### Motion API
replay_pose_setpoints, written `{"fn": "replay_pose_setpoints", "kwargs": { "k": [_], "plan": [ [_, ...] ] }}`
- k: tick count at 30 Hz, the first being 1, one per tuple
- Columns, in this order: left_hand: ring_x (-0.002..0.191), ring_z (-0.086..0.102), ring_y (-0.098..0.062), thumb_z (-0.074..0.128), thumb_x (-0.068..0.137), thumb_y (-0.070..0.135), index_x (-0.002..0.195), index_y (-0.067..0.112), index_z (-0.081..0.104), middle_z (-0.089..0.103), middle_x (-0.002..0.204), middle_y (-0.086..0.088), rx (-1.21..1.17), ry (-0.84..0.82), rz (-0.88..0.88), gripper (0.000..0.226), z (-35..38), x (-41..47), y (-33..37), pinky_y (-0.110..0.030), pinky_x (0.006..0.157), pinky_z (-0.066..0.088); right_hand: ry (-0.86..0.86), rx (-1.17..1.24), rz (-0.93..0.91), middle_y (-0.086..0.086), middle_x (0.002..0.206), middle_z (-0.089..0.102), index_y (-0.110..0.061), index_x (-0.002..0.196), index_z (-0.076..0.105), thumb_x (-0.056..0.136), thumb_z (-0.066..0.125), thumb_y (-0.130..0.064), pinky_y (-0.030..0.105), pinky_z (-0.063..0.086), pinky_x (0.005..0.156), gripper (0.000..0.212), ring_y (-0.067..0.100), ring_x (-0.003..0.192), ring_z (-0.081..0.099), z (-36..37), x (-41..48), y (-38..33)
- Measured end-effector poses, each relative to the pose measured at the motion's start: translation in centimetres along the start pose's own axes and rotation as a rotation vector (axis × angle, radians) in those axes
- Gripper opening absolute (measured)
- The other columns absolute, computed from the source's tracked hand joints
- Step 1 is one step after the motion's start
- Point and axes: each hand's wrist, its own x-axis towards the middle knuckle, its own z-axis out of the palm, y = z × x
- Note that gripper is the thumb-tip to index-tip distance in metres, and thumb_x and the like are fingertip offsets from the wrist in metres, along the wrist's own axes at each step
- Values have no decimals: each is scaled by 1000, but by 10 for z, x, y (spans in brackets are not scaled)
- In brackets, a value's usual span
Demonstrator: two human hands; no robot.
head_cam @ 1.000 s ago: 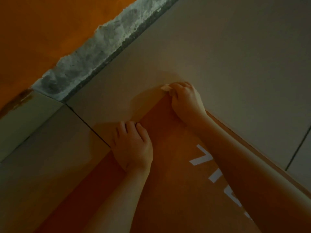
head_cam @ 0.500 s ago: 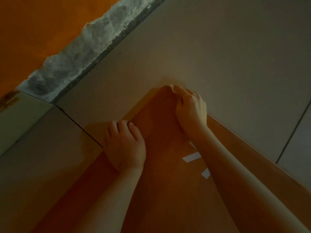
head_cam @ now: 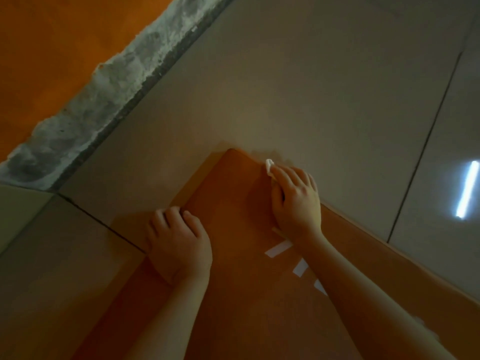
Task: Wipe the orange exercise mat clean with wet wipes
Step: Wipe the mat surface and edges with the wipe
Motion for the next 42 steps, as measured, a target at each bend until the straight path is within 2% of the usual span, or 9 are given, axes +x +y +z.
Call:
{"fn": "replay_pose_setpoints", "kwargs": {
  "k": [6, 10, 17, 23, 27, 30, 34, 38, 42],
  "plan": [
    [97, 50, -37, 30, 91, 29, 102, 1, 62, 56, 109, -18, 9, -2, 5, 44, -1, 1, 1, -46, 79, 41, 19, 10, -15, 6, 122, 63, -9, 123, 63, 92, 40, -17, 41, 43, 95, 39, 25, 110, 54, 5, 0, 2],
    [100, 49, -37, 30, 91, 28, 103, 1, 61, 55, 111, -18, 23, 0, 11, 42, -2, 0, 2, -48, 79, 40, 90, 53, -67, 7, 119, 65, -7, 122, 63, 90, 53, 0, 37, 43, 94, 35, 22, 107, 55, 6, -2, 3],
    [102, 48, -36, 33, 94, 25, 104, 1, 59, 53, 114, -17, 19, 29, 13, 36, 1, 0, 0, -48, 81, 39, 58, 83, -61, 16, 129, 60, -2, 128, 59, 88, 53, 9, 45, 43, 101, 42, 35, 118, 56, 8, -3, 2],
    [107, 47, -34, 36, 97, 20, 109, 3, 58, 52, 118, -15, 19, 67, 53, 31, 3, -1, 0, -48, 86, 40, -56, 75, -51, 8, 118, 64, -9, 134, 54, 90, 41, 8, 32, 45, 84, 49, 26, 106, 59, 1, 2, 2],
    [120, 44, -34, 37, 100, 19, 130, 7, 52, 47, 137, -12, 56, 86, 255, 36, 0, -2, 1, -50, 95, 36, -264, 15, -25, 1, 105, 62, -19, 145, 39, 90, 36, 8, 23, 37, 62, 62, 12, 75, 52, -24, 0, 13],
    [134, 35, -32, 37, 100, 25, 141, 13, 46, 40, 149, -8, 138, -19, 487, 44, 3, -30, 12, -53, 107, 28, -320, -13, 40, -3, 95, 57, -21, 143, 43, 87, 36, 10, 24, 40, 61, 64, 12, 74, 50, -46, -21, 35],
    [149, -2, -23, 11, 98, 46, 153, 24, 10, 4, 162, 1, 234, -232, 531, 59, 17, -107, 30, -47, 119, 0, -317, -8, 75, -1, 97, 62, -21, 139, 49, 87, 37, 10, 32, 53, 69, 62, 17, 78, 58, -66, -44, 59],
    [149, -5, -22, 10, 99, 47, 154, 25, 4, -1, 162, 2, 347, -268, 515, 59, 8, -108, 32, -49, 120, 5, -337, -39, 113, -3, 95, 62, -25, 144, 42, 86, 38, 10, 28, 51, 65, 67, 11, 72, 54, -81, -66, 84],
    [148, -8, -29, 22, 98, 56, 155, 25, 0, -9, 162, 0, 387, -435, 453, 68, -9, -124, 51, -58, 117, 8, -328, -59, 143, -2, 97, 64, -23, 140, 47, 86, 40, 9, 28, 51, 68, 63, 11, 74, 55, -98, -91, 111]
  ]
}}
